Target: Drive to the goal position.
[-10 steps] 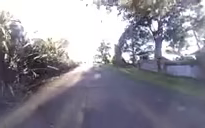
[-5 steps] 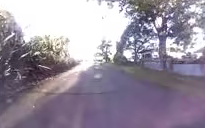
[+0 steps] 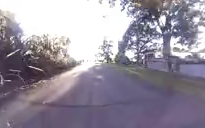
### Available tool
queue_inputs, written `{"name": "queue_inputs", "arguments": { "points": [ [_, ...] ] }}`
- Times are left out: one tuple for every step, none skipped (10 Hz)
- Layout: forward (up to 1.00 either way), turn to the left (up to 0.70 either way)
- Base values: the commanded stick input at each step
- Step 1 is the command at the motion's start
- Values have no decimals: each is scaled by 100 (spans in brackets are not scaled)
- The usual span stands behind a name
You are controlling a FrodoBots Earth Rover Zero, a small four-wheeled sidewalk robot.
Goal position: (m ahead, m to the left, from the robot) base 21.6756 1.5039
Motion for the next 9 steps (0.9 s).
{"name": "queue_inputs", "arguments": {
  "points": [
    [100,0],
    [100,0],
    [100,0],
    [100,0],
    [100,0],
    [100,0],
    [100,0],
    [100,0],
    [100,0]
  ]
}}
